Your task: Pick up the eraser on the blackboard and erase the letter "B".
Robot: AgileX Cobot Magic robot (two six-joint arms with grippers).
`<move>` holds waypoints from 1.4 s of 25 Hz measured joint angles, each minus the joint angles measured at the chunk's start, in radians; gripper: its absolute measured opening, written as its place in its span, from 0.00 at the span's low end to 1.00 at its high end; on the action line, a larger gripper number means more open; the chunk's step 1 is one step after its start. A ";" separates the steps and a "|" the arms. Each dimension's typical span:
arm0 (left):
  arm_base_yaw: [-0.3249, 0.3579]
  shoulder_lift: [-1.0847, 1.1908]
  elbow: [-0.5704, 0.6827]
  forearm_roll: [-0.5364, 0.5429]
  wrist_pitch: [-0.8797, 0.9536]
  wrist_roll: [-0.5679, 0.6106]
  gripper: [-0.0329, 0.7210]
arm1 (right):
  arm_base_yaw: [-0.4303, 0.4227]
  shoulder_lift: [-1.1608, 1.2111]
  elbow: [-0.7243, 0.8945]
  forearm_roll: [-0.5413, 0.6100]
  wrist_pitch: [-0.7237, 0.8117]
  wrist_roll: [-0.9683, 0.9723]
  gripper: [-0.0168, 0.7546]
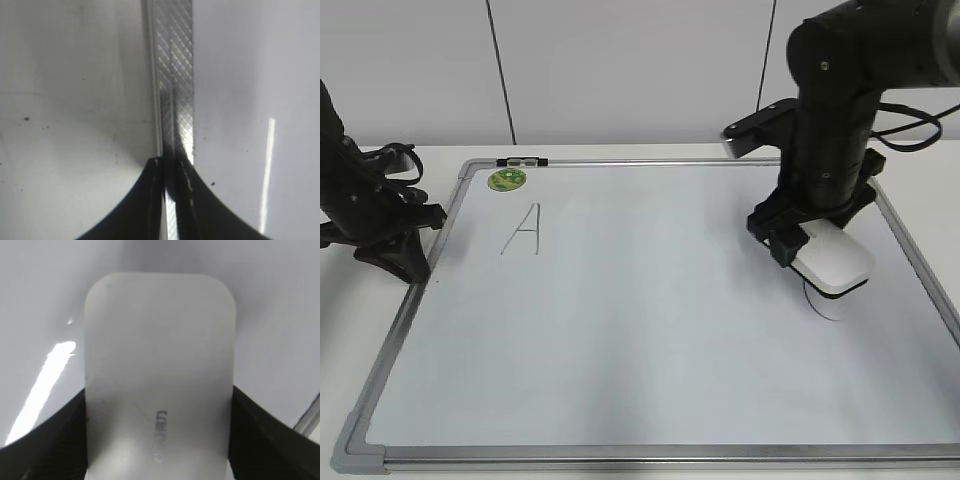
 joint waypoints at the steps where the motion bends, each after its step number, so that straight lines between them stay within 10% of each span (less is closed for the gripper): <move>1: 0.000 0.000 0.000 0.000 0.000 0.000 0.08 | -0.023 0.000 0.000 0.005 0.002 0.004 0.71; 15: 0.000 0.000 0.000 0.000 0.000 0.000 0.08 | -0.361 0.000 0.000 0.098 -0.055 0.059 0.71; 35: 0.000 0.000 0.000 0.000 0.000 0.000 0.08 | -0.384 0.096 0.000 0.104 -0.179 0.117 0.71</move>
